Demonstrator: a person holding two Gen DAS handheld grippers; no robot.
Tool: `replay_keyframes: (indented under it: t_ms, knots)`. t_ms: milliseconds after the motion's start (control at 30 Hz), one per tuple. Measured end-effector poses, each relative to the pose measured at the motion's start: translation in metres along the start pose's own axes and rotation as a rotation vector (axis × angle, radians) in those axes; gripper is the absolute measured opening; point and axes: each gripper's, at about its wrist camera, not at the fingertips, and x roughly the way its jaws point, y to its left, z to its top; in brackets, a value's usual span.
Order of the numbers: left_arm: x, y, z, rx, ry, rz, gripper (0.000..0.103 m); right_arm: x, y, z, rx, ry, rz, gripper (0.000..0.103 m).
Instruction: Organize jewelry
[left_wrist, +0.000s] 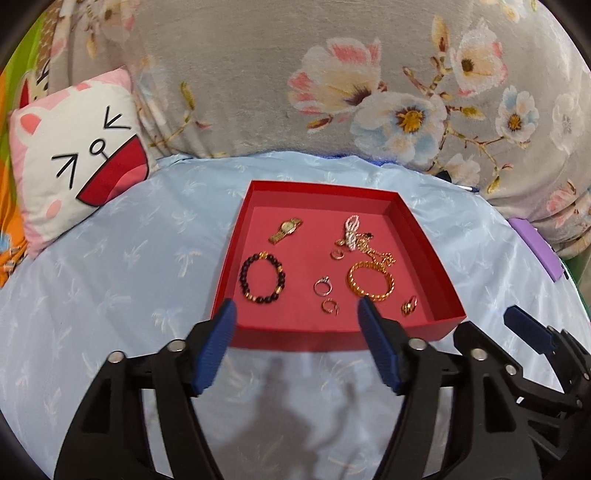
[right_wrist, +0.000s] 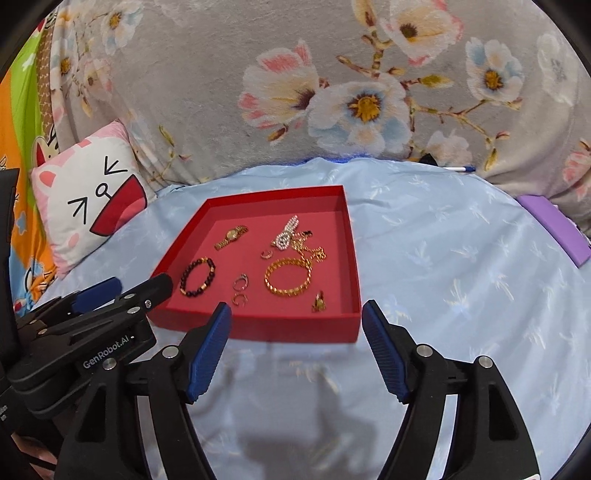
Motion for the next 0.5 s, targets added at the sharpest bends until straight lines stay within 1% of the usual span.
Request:
replay_keyframes:
  t_ms: [33,100,133,333,500]
  knots:
    - [-0.002,0.003,-0.005,-0.016,-0.003,-0.001,0.074,-0.001,-0.001,-0.005,0.007,0.002,-0.005,0.078]
    - [-0.003,0.007,-0.012,-0.040,-0.009,0.007,0.082,-0.003,-0.002,-0.013,0.011,-0.002,-0.014,0.080]
    - [-0.003,0.008,-0.016,-0.048,-0.012,0.016,0.084,-0.003,-0.002,-0.017,0.009,-0.006,-0.022,0.081]
    - [0.003,0.009,-0.036,-0.023,-0.011,0.064,0.085,0.003,0.003,-0.035,-0.038,0.006,-0.073,0.081]
    - [0.010,0.010,-0.048,-0.022,0.002,0.084,0.085,0.012,-0.002,-0.045,-0.017,0.023,-0.073,0.081]
